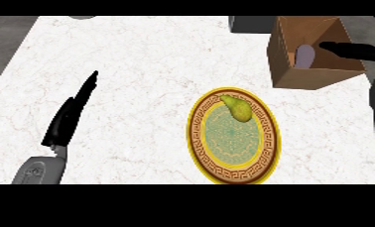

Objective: Pick the eggplant from the plate and place it in the cardboard box

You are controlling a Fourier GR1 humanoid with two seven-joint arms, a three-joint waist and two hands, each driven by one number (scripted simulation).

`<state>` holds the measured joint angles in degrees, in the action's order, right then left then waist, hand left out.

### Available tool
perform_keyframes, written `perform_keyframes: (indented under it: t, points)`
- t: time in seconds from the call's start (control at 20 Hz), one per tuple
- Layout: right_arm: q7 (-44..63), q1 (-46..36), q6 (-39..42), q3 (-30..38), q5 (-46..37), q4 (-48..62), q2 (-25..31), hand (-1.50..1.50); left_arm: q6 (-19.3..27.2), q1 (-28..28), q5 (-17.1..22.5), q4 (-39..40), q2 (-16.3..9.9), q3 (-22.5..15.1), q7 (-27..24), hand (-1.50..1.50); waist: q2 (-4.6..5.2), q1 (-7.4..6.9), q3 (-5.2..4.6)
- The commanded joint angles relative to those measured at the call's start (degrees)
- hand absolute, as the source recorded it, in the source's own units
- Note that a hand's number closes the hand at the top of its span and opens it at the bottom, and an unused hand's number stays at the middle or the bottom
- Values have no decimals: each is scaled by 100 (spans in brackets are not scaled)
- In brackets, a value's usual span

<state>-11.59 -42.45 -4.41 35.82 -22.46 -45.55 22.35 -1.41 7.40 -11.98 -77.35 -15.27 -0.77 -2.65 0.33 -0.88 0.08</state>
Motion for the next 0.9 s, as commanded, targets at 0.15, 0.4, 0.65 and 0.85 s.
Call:
perform_keyframes:
  t: [0.15, 0.4, 0.65, 0.85]
  points:
    - [-1355, 41, 117, 761, 727, 1241, 876, -150, -54, 324, -20, 296, 83, 45, -38, 0, 32, -17, 4]
    - [-2058, 242, 262, 1009, 962, 1983, 1459, -150, 102, 230, -148, 317, 281, -34, -19, 0, 21, -24, 5]
    - [-2786, 436, 491, 1181, 1127, 2776, 1855, -150, 69, 170, -176, 31, 262, -47, 39, 0, 47, -98, 15]
    - [-3038, 658, 765, 1183, 1114, 3067, 2226, -150, -45, 292, -146, 78, 195, 4, 149, 0, 63, -114, 23]
